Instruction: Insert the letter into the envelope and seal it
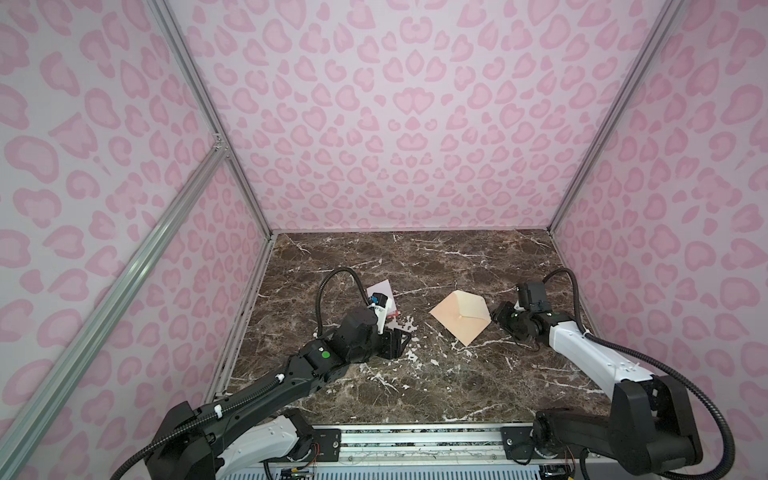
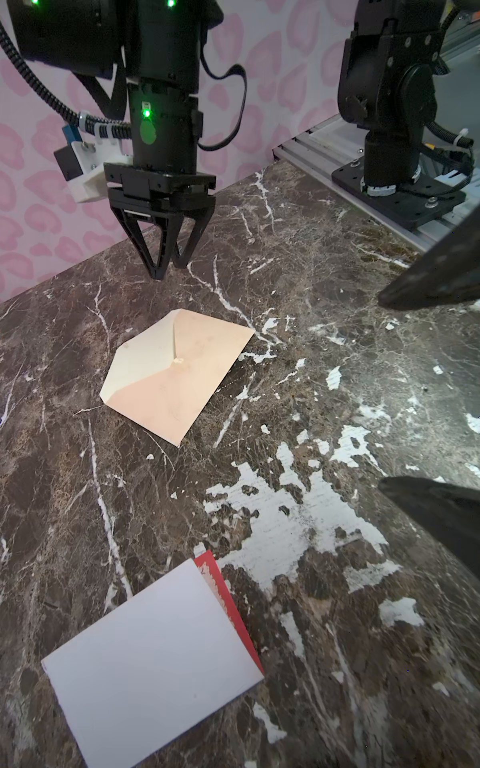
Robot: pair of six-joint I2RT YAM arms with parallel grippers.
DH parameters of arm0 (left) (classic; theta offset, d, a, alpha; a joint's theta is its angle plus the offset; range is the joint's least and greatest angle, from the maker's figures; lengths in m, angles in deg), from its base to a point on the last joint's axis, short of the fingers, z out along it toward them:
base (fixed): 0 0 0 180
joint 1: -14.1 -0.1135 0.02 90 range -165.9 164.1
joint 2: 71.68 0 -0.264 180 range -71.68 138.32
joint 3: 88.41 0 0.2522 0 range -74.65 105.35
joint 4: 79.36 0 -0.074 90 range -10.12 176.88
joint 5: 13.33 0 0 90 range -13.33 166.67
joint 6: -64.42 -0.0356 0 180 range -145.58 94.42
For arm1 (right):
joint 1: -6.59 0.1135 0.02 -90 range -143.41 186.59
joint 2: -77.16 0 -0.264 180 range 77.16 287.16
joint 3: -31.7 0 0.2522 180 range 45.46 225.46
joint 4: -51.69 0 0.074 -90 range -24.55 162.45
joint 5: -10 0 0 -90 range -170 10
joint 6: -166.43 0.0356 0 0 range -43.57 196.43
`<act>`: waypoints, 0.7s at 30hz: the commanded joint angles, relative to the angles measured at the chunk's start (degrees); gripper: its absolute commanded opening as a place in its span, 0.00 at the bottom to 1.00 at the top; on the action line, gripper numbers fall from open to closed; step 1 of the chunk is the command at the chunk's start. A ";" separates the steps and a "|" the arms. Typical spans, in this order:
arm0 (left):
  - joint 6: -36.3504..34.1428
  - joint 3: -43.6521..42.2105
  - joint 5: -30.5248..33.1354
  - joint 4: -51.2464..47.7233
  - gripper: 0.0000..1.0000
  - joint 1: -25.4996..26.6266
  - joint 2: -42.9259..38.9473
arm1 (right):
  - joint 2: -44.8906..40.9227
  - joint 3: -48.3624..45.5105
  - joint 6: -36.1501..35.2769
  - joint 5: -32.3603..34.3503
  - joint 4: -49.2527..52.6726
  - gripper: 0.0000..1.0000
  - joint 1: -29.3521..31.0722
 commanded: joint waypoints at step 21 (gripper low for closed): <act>-3.09 3.13 -4.67 6.39 0.67 -1.27 6.43 | 12.53 1.48 -3.34 -7.63 -10.87 0.44 -3.33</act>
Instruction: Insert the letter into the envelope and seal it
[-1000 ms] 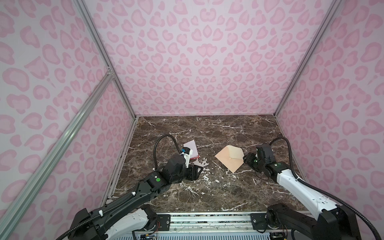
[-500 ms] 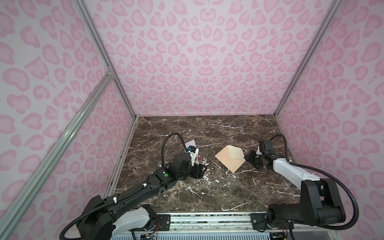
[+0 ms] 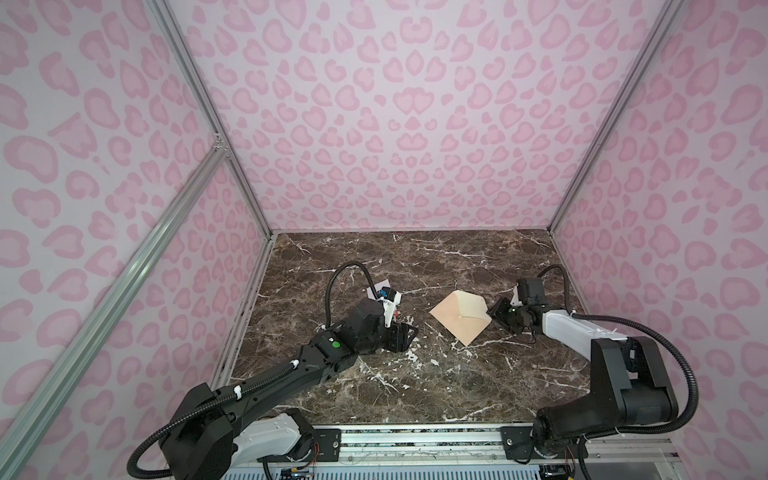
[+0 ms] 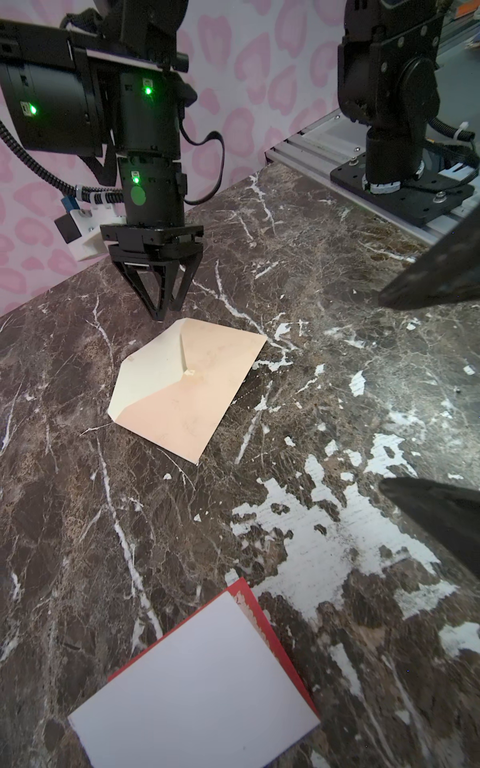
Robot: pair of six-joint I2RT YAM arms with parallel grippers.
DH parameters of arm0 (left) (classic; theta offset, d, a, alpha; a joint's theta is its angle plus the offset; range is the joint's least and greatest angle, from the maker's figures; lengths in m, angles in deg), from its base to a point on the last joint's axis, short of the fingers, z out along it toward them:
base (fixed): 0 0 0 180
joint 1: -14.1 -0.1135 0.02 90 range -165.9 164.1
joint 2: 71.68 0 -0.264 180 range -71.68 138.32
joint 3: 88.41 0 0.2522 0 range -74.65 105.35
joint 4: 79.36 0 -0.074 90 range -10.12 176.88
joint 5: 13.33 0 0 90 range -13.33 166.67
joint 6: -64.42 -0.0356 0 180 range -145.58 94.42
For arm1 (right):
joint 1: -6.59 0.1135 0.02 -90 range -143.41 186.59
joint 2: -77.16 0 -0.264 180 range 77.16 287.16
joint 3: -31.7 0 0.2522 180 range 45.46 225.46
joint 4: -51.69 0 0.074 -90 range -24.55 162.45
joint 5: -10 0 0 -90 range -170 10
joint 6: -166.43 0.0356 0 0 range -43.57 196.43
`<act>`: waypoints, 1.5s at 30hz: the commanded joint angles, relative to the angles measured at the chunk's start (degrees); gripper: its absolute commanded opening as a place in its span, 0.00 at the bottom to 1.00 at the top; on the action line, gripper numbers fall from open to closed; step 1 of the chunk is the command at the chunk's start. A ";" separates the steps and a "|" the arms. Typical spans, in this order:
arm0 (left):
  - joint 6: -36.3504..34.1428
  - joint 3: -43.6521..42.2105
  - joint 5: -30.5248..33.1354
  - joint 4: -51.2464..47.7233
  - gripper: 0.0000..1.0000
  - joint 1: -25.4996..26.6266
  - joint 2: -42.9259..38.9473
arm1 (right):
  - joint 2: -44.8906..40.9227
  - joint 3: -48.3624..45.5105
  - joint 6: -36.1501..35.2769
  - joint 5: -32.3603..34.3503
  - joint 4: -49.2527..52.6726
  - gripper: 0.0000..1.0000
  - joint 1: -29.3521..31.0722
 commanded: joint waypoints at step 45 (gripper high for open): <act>-1.01 -3.24 0.33 0.44 0.67 -1.93 -5.80 | -14.33 -12.14 17.40 5.01 -6.08 0.00 7.87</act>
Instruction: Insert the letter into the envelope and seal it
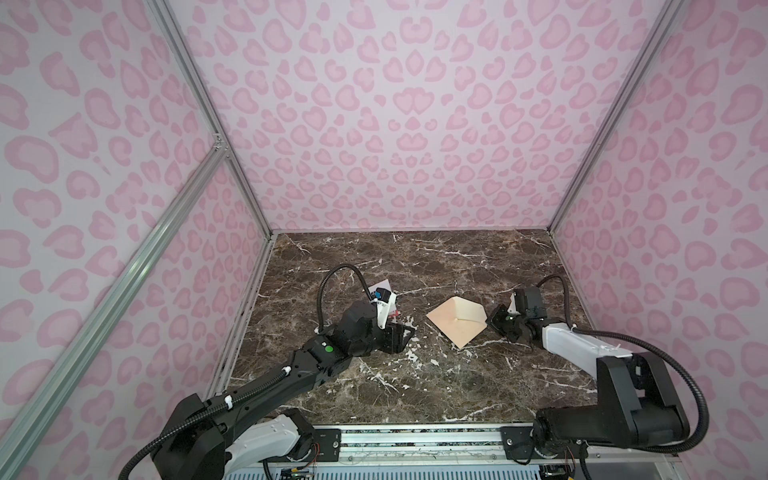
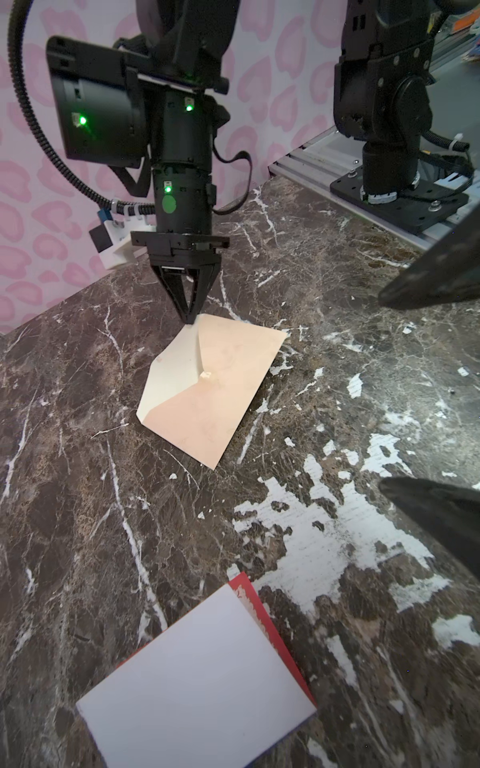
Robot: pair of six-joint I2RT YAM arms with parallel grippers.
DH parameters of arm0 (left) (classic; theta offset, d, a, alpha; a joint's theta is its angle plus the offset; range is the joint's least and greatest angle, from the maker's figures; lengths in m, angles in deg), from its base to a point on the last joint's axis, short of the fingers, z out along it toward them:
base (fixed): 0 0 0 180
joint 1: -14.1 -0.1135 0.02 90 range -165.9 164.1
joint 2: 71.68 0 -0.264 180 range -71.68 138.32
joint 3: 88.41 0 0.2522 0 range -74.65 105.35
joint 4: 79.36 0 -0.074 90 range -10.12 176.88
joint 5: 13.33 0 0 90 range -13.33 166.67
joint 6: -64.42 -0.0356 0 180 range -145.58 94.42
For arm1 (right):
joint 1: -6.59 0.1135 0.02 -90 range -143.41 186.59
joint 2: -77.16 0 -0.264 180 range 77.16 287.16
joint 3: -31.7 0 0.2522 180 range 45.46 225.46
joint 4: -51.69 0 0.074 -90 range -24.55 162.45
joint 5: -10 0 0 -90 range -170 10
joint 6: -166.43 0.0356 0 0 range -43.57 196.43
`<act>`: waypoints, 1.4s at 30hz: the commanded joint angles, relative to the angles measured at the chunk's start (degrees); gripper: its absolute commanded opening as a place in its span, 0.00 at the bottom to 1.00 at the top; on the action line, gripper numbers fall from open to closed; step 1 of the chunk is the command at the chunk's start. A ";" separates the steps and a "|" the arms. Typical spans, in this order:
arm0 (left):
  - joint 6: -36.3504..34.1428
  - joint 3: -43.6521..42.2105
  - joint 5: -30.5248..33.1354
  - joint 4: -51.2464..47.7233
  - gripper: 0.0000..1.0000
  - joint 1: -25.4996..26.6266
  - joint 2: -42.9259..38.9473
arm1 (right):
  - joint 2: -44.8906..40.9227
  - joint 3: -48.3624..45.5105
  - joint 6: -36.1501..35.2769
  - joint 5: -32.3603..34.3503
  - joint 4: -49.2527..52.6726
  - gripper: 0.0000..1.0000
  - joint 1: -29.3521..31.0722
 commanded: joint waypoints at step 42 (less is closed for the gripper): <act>-3.37 -4.06 1.98 -7.58 0.69 -2.48 -15.74 | -4.63 -7.13 79.65 67.61 10.23 0.00 68.86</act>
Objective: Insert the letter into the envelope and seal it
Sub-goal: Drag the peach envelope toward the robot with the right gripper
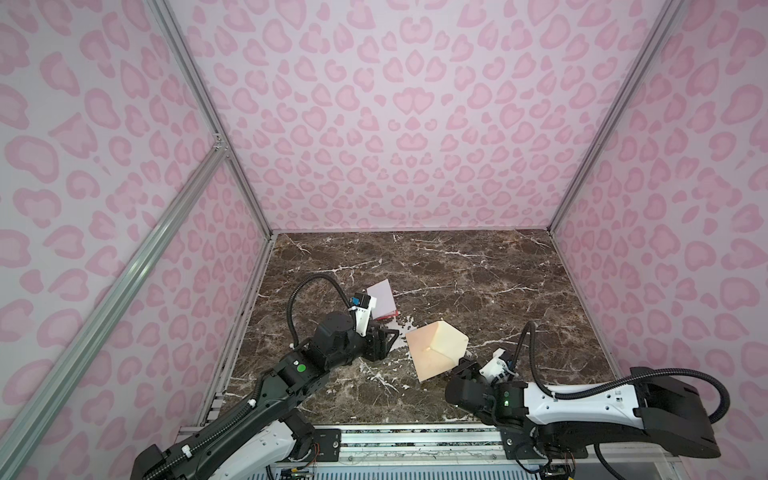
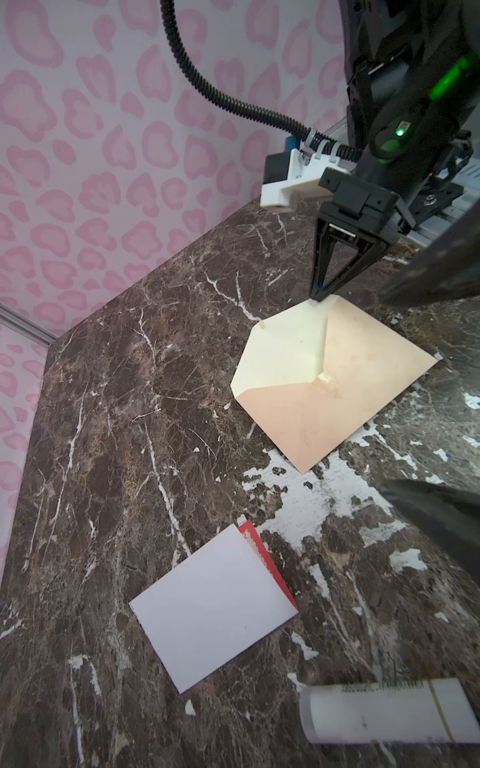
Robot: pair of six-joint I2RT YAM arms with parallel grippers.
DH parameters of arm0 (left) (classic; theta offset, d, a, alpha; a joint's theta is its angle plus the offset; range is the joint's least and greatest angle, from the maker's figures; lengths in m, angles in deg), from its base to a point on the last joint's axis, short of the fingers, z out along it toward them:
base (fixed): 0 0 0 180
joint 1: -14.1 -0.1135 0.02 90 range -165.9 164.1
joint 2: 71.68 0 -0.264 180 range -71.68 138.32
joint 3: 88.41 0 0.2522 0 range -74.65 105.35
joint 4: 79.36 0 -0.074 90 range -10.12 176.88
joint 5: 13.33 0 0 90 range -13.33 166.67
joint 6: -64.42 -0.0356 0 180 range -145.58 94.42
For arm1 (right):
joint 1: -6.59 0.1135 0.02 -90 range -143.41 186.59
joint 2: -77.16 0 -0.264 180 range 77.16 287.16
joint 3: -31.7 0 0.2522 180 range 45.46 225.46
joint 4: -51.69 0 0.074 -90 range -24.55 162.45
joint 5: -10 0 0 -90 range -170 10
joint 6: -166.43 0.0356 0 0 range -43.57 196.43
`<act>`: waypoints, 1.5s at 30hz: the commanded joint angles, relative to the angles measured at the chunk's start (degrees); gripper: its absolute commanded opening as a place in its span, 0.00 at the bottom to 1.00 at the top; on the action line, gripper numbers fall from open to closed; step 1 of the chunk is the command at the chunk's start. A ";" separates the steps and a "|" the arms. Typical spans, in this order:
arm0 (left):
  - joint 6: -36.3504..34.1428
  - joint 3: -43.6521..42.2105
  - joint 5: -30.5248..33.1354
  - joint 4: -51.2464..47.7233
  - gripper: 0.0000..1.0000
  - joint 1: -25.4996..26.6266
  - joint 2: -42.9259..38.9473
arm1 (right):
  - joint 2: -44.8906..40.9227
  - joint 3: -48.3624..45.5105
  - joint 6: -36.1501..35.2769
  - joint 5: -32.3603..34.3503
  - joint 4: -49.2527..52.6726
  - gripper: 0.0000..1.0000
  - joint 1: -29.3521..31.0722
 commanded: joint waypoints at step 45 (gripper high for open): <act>8.40 4.50 8.99 -11.77 0.67 -0.29 -7.36 | -3.99 9.85 -29.48 3.00 3.85 0.51 -0.56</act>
